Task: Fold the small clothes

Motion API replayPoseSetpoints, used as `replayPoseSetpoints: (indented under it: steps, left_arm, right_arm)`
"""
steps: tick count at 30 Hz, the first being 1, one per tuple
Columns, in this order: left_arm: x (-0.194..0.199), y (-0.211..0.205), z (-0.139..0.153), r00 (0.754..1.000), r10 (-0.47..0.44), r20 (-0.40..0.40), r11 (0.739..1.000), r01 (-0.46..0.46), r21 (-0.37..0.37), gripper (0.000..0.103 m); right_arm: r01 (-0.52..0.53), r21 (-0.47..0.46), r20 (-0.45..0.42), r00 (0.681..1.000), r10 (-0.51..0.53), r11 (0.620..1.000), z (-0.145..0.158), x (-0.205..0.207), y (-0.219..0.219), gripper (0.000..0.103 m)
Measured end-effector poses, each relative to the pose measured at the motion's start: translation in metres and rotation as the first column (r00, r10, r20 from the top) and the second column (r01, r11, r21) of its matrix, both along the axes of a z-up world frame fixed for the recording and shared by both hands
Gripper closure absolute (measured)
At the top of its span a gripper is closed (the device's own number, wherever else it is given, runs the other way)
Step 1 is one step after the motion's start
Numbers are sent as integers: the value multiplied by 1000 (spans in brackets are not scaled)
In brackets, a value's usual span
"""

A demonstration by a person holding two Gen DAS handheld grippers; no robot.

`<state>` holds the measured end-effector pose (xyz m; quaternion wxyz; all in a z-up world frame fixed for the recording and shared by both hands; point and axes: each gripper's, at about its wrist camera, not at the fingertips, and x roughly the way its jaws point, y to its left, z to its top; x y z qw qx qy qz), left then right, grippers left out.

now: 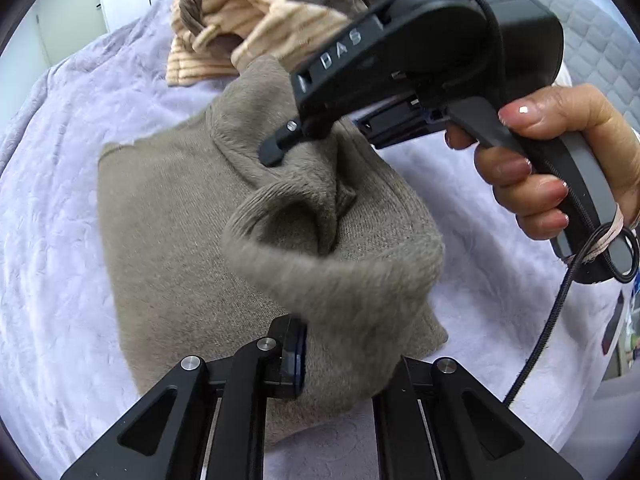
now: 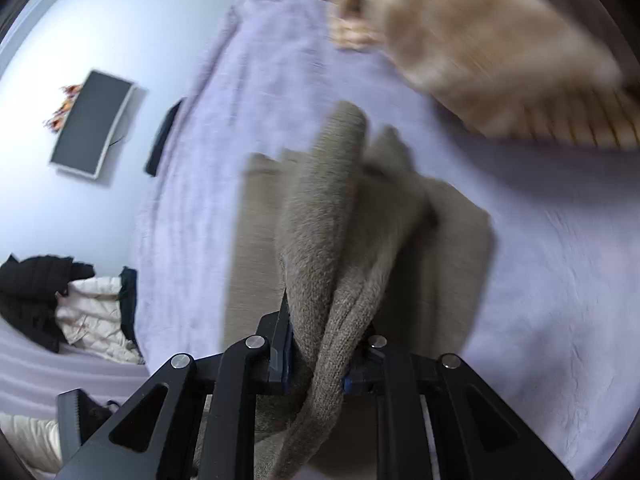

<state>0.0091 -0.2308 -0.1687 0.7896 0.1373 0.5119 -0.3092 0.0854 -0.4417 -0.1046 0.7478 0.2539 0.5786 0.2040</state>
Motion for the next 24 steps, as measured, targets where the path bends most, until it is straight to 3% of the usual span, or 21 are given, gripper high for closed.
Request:
replayPoseSetpoints:
  steps: [2, 6, 12, 17, 24]
  left_arm:
    - [-1, -1, -4, 1000, 9, -3, 1000, -9, 10, 94]
    - [-5, -9, -4, 1000, 11, -11, 999, -10, 40, 93]
    - [-15, 12, 19, 999, 9, -41, 1000, -8, 26, 93]
    - [-37, 27, 33, 998, -24, -62, 999, 26, 25, 93]
    - [-19, 60, 38, 988, 130, -89, 991, -127, 43, 93]
  right_arm:
    - [48, 11, -32, 998, -48, 999, -23, -4, -12, 82]
    - [113, 63, -47, 993, -111, 992, -33, -11, -25, 76]
    - [130, -20, -73, 989, -131, 991, -12, -20, -26, 58]
    - [196, -34, -87, 976, -198, 980, 0, -52, -47, 58]
    - [246, -24, -24, 969, -246, 969, 37, -96, -39, 58]
